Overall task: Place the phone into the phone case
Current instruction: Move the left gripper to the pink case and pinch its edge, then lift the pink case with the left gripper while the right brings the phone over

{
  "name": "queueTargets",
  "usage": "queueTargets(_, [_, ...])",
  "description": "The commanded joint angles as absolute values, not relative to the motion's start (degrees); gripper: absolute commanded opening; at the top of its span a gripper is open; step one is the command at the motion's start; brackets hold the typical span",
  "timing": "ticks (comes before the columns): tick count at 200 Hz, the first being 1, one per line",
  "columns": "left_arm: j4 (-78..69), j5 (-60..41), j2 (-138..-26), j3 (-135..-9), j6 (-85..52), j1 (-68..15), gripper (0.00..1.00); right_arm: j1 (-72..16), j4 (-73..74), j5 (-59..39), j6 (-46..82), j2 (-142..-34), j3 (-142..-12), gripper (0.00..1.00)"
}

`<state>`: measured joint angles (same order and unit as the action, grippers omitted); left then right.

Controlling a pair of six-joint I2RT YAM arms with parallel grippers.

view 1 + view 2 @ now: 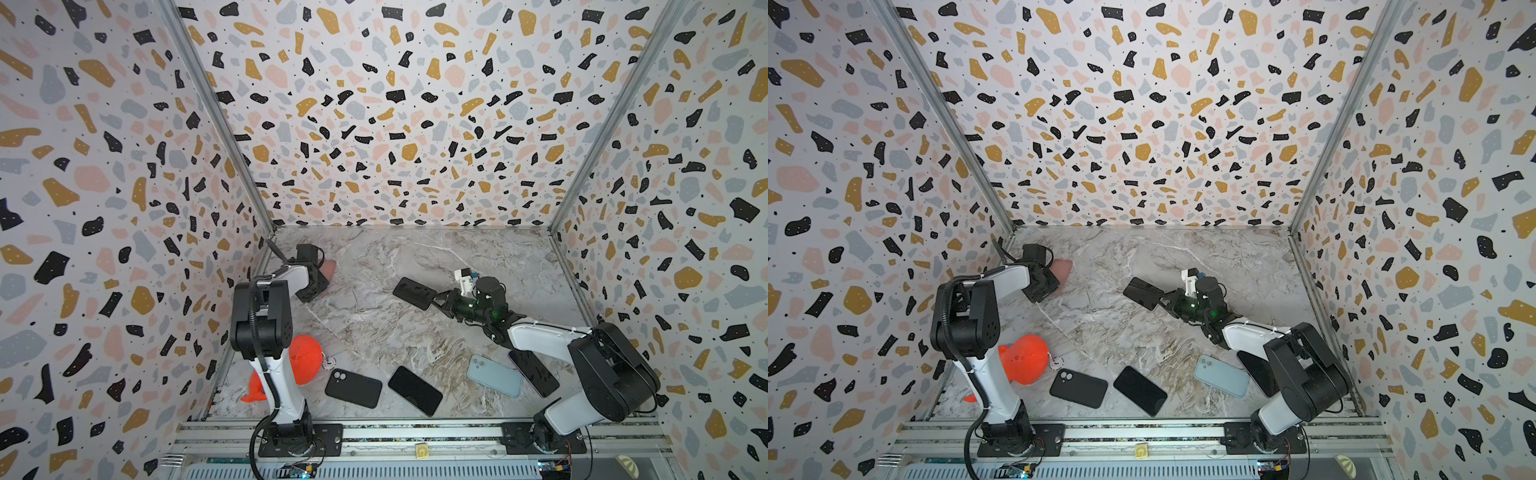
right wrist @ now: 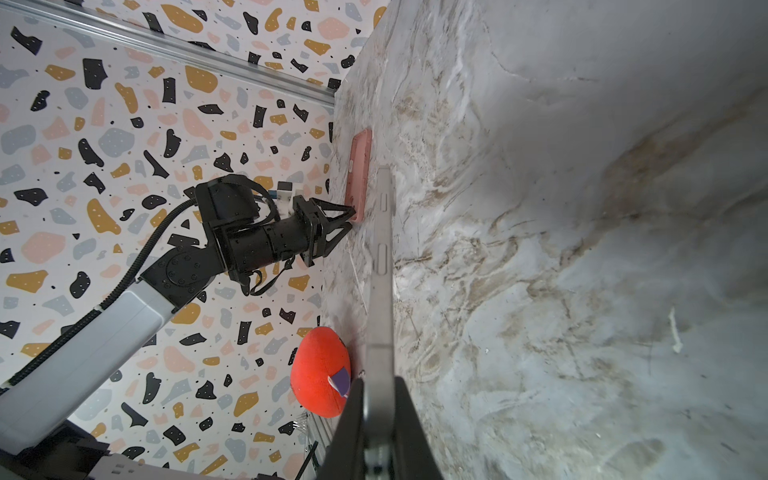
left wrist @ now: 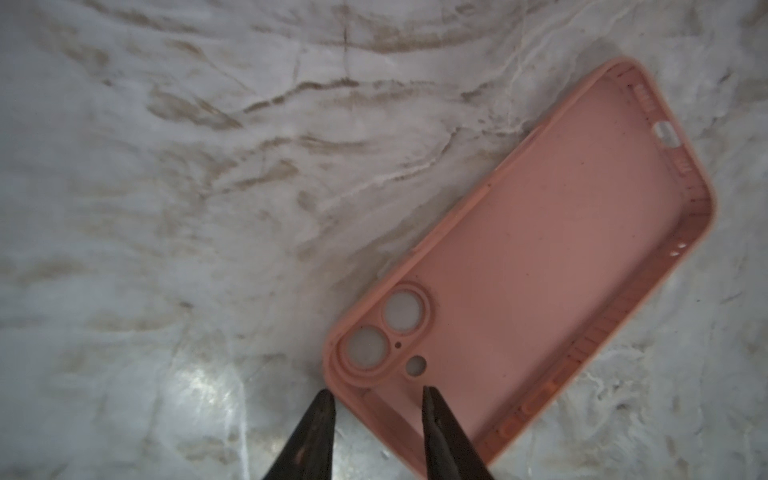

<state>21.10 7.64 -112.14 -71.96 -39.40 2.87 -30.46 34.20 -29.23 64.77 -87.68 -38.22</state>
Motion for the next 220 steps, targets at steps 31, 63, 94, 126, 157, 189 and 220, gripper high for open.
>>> queueTargets(31, [22.76, 9.18, -112.48, -73.28, -36.75, 3.15, 0.19, -31.03, 34.91, -28.3, 62.86, -84.93, -41.94, 0.0])
queueTargets(63, [22.89, 8.81, -112.15, -73.33, -36.12, 3.1, 0.11, -31.16, 33.54, -27.43, 61.98, -83.64, -41.68, 0.0])
queueTargets(94, [22.63, 7.66, -111.17, -72.89, -35.68, 3.08, 0.06, -31.11, 32.09, -26.99, 60.99, -82.45, -41.49, 0.0])
queueTargets(126, [22.41, 6.43, -109.05, -72.1, -34.6, 2.31, 0.01, -31.05, 29.43, -27.47, 58.78, -80.96, -41.96, 0.0])
queueTargets(157, [22.7, 6.5, -105.87, -70.59, -32.5, 0.04, 0.0, -30.47, 24.24, -30.13, 54.67, -79.23, -43.35, 0.0])
queueTargets(189, [22.58, 6.21, -102.78, -68.36, -31.17, -3.82, 0.0, -28.78, 19.67, -35.22, 51.62, -77.31, -43.58, 0.0])
queueTargets(220, [22.83, 3.95, -100.85, -66.67, -29.31, -8.67, 0.0, -27.54, 14.37, -38.97, 47.52, -75.57, -45.09, 0.0])
